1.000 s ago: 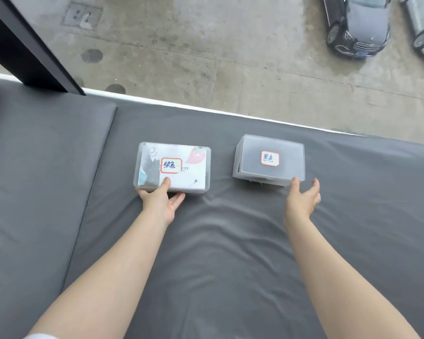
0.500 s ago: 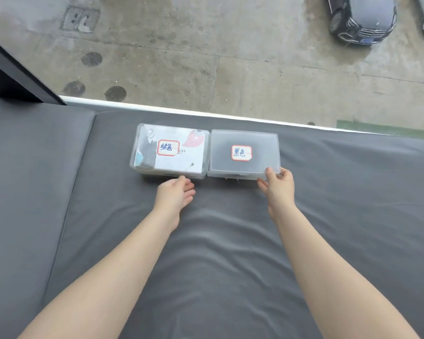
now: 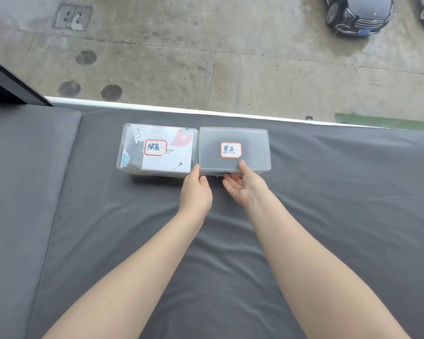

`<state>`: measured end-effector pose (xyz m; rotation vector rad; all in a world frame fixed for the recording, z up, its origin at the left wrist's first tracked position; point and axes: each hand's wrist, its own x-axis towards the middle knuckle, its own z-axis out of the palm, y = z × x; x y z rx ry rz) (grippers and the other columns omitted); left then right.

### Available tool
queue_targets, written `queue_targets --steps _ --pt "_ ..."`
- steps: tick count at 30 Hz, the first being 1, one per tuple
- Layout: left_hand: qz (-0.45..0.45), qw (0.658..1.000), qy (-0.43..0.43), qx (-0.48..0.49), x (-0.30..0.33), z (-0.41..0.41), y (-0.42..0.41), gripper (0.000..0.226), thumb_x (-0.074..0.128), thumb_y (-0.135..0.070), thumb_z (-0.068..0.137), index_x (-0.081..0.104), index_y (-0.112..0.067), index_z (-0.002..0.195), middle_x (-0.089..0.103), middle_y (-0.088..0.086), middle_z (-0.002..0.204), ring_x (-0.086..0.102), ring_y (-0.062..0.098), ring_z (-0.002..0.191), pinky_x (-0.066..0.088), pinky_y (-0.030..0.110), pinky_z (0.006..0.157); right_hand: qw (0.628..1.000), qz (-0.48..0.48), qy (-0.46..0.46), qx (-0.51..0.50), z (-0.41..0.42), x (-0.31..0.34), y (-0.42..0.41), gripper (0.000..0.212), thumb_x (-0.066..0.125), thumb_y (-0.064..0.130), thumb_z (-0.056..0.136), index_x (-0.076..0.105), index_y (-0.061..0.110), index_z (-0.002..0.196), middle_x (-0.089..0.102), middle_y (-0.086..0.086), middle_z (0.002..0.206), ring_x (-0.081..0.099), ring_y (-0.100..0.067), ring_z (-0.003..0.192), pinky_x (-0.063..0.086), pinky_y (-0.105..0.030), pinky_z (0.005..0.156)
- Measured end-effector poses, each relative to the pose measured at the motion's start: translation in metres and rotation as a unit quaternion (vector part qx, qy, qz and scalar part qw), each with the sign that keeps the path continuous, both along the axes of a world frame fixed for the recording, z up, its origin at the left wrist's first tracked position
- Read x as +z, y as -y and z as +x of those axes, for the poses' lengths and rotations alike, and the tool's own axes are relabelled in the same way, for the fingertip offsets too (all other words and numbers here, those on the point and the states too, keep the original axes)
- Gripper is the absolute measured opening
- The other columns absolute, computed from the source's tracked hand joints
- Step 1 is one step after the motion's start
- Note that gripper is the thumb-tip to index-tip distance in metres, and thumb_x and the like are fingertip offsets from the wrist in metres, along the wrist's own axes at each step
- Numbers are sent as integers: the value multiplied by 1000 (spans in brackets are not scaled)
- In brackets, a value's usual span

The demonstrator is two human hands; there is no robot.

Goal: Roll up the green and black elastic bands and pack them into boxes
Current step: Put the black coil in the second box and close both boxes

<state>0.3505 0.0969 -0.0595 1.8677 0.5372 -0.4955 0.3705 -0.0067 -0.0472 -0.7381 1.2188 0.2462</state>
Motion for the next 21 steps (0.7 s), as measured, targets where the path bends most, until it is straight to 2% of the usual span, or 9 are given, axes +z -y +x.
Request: queue_targets --steps 2,4,7,9,11,13,15,18,21 --pt "-35 999 -3 6 -1 -3 1 43 31 -14 100 35 -18 142 35 -2 149 34 12 136 25 23 109 1000 -19 5 -16 -2 2 5 29 57 18 93 50 7 119 61 -10 92 65 -28 85 50 -34 79" --pt "-49 999 -5 -4 -2 -6 4 37 32 -17 100 45 -17 135 41 0 145 38 13 132 29 27 110 999 -44 -1 -19 -8 3 15 24 58 17 92 52 8 112 59 -9 82 63 -23 69 51 -31 75" --pt "-84 996 -6 6 -1 -8 16 29 39 -22 98 49 -16 124 56 -4 127 50 9 112 36 23 92 997 -80 -20 -6 -18 3 30 20 62 15 89 54 5 104 60 -8 78 61 -19 65 54 -27 66" --pt "-88 996 16 -7 -3 -6 25 28 44 -22 96 53 -18 122 61 -8 120 55 10 109 41 26 90 995 -93 -28 7 -21 3 35 19 64 13 88 56 3 101 59 -7 78 60 -17 64 53 -24 59" --pt "-55 998 29 -13 -7 -2 29 26 47 -21 95 57 -19 119 65 -7 117 59 14 107 44 29 89 996 -86 -29 15 -22 4 37 17 62 14 89 55 4 101 59 -7 80 61 -18 66 54 -25 62" --pt "-37 999 30 -6 -9 1 30 27 47 -20 95 58 -19 120 65 -6 117 59 15 106 44 28 87 996 -76 -25 25 -22 6 37 17 58 16 92 54 6 104 58 -7 81 62 -22 75 53 -31 71" --pt "-67 997 30 -10 -12 0 26 32 45 -18 95 54 -21 126 62 -11 120 57 11 110 41 25 89 997 -70 -18 18 -22 8 33 21 53 18 95 54 6 112 59 -7 81 62 -24 83 51 -34 76" --pt "-164 985 25 -49 -22 -9 18 57 54 -15 90 35 -27 142 52 -21 128 48 0 121 36 22 100 998 -59 1 -28 -21 11 33 27 52 14 95 52 1 119 62 -10 85 64 -21 75 53 -30 74" --pt "-151 983 33 -103 -38 -11 12 91 68 -19 77 13 -40 146 41 -26 137 40 0 130 32 28 109 991 -127 6 43 -21 13 40 39 53 16 94 40 3 128 61 -18 102 64 -27 83 54 -33 74"
